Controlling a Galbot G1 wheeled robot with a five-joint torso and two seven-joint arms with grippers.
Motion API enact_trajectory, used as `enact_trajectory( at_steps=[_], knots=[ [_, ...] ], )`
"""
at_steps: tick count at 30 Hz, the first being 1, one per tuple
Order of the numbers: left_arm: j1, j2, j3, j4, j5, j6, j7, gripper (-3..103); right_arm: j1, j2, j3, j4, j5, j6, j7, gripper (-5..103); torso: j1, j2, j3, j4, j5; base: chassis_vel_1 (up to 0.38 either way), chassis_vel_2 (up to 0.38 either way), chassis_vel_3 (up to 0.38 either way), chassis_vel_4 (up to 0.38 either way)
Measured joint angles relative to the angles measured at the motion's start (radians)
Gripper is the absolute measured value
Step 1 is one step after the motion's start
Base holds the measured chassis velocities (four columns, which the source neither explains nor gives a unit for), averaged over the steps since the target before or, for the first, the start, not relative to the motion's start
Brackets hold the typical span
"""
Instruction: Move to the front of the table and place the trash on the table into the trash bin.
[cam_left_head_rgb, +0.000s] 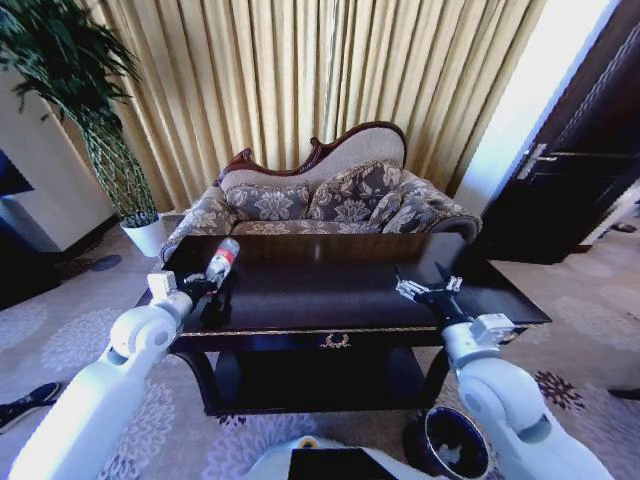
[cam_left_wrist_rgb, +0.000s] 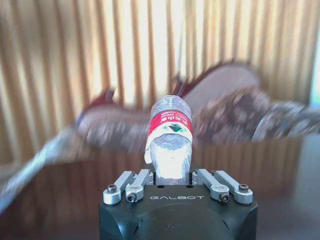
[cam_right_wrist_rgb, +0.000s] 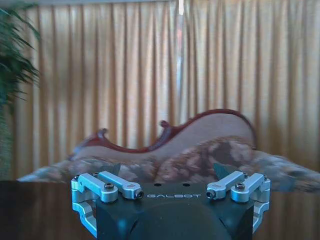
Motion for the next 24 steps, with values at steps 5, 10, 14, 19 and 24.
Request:
enact_trajectory(
  at_steps=[5, 10, 14, 19, 24],
  knots=[
    [0.006, 0.026, 0.014, -0.038, 0.074, -0.119, 0.062, 28, 0.077, -0.135, -0.014, 0.011, 0.232, -0.008, -0.002, 100, 0.000, 0.000, 0.000, 0.0001, 0.0002, 0.000, 0.000, 0.000, 0.000],
    [-0.008, 0.066, 0.041, -0.041, 0.164, -0.210, 0.107, 28, 0.127, -0.255, -0.023, 0.011, 0.449, -0.009, -0.042, 100, 0.000, 0.000, 0.000, 0.0001, -0.0002, 0.000, 0.000, 0.000, 0.000],
    [-0.067, 0.104, 0.098, -0.038, 0.220, -0.263, 0.116, 28, 0.214, -0.328, -0.059, -0.026, 0.647, -0.009, -0.099, 100, 0.000, 0.000, 0.000, 0.0001, -0.0001, 0.000, 0.000, 0.000, 0.000],
    [-0.150, 0.136, 0.174, -0.036, 0.277, -0.302, 0.119, 28, 0.411, -0.356, -0.179, -0.102, 0.821, -0.020, -0.163, 100, 0.000, 0.000, 0.000, -0.0004, 0.0002, 0.000, 0.000, 0.000, 0.000],
    [-0.166, 0.163, 0.218, -0.074, 0.280, -0.306, 0.118, 28, 0.619, -0.308, -0.329, -0.191, 0.884, -0.027, -0.189, 100, 0.000, 0.000, 0.000, 0.0004, -0.0001, 0.000, 0.000, 0.000, 0.000]
  ],
)
